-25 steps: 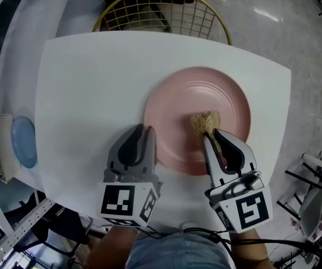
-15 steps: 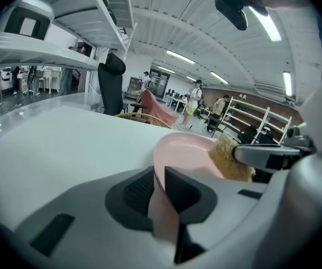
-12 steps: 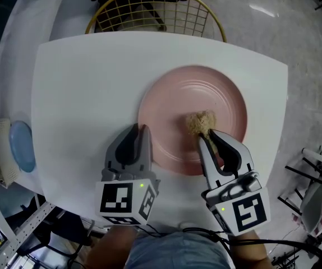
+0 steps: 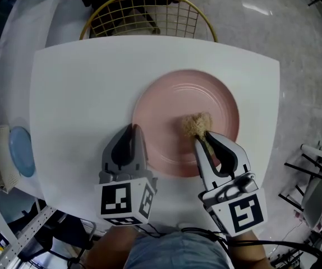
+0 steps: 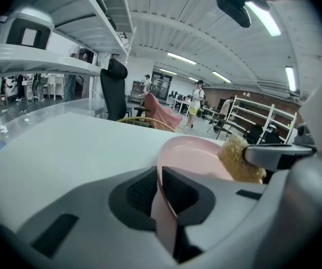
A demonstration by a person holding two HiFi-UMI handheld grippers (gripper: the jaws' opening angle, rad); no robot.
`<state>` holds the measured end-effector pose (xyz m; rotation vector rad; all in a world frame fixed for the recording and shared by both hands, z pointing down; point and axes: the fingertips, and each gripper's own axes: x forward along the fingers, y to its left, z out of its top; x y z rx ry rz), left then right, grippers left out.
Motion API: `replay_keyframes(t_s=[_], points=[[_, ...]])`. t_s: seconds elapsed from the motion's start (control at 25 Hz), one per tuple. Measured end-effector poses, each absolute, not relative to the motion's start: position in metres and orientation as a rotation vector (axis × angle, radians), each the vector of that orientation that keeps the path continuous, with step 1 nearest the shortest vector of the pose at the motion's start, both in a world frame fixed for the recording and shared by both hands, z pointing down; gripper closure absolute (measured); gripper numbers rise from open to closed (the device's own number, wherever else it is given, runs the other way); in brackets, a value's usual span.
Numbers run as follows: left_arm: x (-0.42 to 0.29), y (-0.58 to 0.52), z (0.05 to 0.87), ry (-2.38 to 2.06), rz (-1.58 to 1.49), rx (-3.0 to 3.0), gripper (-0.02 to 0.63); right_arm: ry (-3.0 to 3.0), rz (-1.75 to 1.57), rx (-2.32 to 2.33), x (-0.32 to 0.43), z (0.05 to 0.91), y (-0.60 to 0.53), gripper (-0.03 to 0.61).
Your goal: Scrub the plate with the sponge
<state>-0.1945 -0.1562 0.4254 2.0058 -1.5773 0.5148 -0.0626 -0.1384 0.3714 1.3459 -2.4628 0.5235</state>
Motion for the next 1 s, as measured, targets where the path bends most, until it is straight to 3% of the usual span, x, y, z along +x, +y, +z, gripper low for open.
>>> replay_keyframes(t_s=[1.0], points=[[-0.143,-0.109,0.313,-1.624,0.597,2.36,0.591,-2.522,0.412,1.445,-0.039,0.308,-0.1,0.523]])
